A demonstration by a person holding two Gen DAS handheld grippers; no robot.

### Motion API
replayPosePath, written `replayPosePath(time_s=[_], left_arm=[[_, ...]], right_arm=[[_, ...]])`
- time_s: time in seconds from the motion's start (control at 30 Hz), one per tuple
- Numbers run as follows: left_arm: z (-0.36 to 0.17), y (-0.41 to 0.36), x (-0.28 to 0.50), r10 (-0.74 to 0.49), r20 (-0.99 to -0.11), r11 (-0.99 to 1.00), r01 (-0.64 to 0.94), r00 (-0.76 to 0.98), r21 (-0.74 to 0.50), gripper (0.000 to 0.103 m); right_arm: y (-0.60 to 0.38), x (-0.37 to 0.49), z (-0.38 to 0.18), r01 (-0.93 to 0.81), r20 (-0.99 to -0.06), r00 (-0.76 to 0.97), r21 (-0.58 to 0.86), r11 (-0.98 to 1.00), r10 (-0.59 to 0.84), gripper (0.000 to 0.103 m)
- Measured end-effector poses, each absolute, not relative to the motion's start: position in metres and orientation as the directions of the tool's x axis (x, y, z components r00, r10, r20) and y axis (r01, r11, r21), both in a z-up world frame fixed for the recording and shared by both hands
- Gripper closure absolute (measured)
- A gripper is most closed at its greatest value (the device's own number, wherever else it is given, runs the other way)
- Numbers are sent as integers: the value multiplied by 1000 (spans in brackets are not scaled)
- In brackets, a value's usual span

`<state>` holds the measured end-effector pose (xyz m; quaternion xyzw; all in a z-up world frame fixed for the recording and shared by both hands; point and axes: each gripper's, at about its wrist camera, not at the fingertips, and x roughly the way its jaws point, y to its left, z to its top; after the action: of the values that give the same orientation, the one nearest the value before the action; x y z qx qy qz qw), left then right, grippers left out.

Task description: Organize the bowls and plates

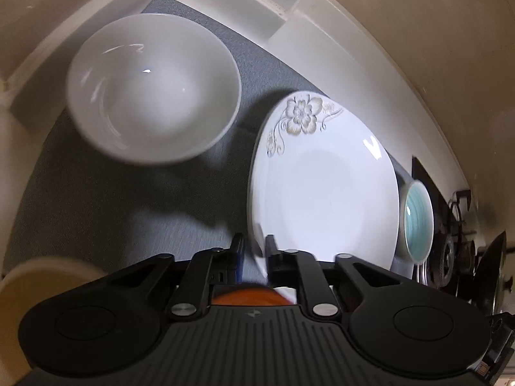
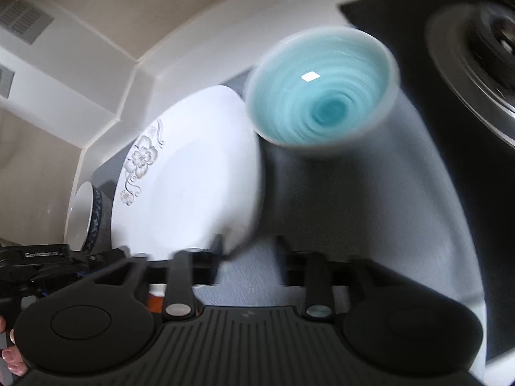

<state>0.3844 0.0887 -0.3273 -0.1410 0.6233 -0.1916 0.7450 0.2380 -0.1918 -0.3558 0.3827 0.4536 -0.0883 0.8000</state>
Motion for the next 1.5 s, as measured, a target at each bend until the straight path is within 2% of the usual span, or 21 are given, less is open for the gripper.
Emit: replayPosePath(time_s=[0.03,0.1,0.13,0.23,0.27,0.3,0.33,0.37,0.53,0.8,0.87,0.9,1.0,1.17,1.33,1.5], left_arm=[[-323,89,378,-449,-880,892,138,152,-431,69],[-314,91,358,-429,-885,898,188,180,-397,55],[-310,91,349,-422,-887,899,212,188,-383,52],[-303,90,322,-399,-899,897,279,183,-342,52],[-303,90,317,-384,-905,901,290,182,-324,52],[-303,89,311,-368,-913,904,299,179,-305,52],[-303,87,306,-346,-922,909,304,171,-285,52],[-305,85,301,-323,-934,915,303,154,-266,52],[-313,70,280,-315,-944,893,369,101,-259,54],[-347,60,280,-296,-955,896,341,-13,-283,55],[-344,51,278,-281,-959,879,406,21,-249,79],[-347,47,278,-277,-961,874,417,10,-248,87],[-348,41,278,-268,-963,876,419,9,-240,95],[-345,24,273,-236,-971,875,442,33,-198,96],[-335,20,261,-245,-969,868,453,38,-201,96],[-299,21,252,-265,-958,856,485,114,-179,96]], right_arm=[[-186,232,-357,476,-789,568,546,689,233,52],[-167,224,-361,433,-797,526,550,714,295,52],[-156,221,-362,407,-802,510,543,735,311,52],[-123,220,-369,325,-823,458,506,799,335,53],[-114,220,-371,298,-833,449,479,826,322,59],[-105,218,-370,274,-851,453,416,867,265,88],[-100,218,-370,255,-868,443,361,897,224,97],[-102,216,-369,259,-867,448,359,897,218,98],[-130,195,-361,328,-886,442,303,895,138,98],[-157,150,-369,429,-882,449,356,830,146,94],[-160,145,-373,439,-876,455,378,815,161,94],[-161,145,-374,442,-872,458,391,807,172,92],[-155,147,-372,410,-886,435,357,839,164,92],[-138,152,-368,323,-907,411,242,915,94,94],[-145,153,-358,311,-902,423,235,921,87,95],[-150,151,-334,308,-885,458,242,920,80,95]])
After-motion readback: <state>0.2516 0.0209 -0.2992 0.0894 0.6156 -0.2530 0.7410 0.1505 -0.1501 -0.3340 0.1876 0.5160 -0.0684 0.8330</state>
